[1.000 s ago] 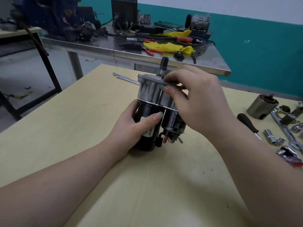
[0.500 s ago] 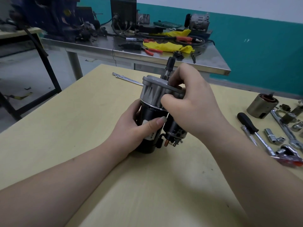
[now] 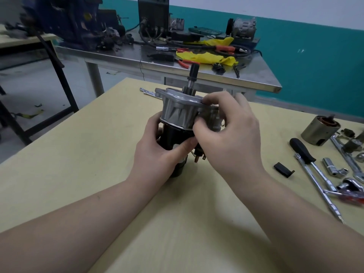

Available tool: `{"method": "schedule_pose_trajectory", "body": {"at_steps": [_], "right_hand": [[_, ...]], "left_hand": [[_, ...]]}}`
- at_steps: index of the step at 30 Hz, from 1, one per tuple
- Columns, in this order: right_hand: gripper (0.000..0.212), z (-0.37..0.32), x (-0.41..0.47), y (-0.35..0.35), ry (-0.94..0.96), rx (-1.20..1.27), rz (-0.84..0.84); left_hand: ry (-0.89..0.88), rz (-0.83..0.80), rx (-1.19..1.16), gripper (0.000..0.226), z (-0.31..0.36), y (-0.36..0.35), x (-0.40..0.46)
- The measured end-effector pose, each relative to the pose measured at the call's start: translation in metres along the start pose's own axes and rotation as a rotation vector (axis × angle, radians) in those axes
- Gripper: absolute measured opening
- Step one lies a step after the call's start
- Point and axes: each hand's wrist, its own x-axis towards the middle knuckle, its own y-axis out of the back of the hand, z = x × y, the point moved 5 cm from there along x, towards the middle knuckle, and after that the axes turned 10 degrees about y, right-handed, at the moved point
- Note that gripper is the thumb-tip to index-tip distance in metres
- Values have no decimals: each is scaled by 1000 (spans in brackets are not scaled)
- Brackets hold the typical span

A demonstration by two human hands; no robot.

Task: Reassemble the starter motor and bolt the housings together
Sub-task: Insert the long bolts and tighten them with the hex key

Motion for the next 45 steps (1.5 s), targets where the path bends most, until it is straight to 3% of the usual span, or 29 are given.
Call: {"method": "schedule_pose_trajectory", "body": {"at_steps": [6,13,17,20,23,25,29,35,40,45], "right_hand": [[35,6,-8,-7,-220,219,79],[37,20,-9,-16,-435,407,125],[36,25,-7,-14,-414,354,109],[26,24,-3,-14,-297,296,57],[15,21,10,-5,8,28,-113],[22,25,19,2,239,-178,-185],[53,40,29,0,101,165,-384],[45,37,27,-2,62,469,-465],[60,30,21,-3,148,509,-583],[69,29,21,-6,131,510,-488]], "left_hand": [[-63,111,117,72,8,0,-3],[-84,104,138,80,10,0,-2],[-82,94,145,79,13,0,-2],[-72,84,145,81,9,-1,1],[-47,82,112,83,2,3,6],[-33,52,56,82,0,7,11],[-14,-64,-59,70,-5,10,16],[-50,-256,-122,72,-3,2,16],[-118,-332,-67,69,1,-1,15],[-116,-358,-91,70,1,-3,16]]}}
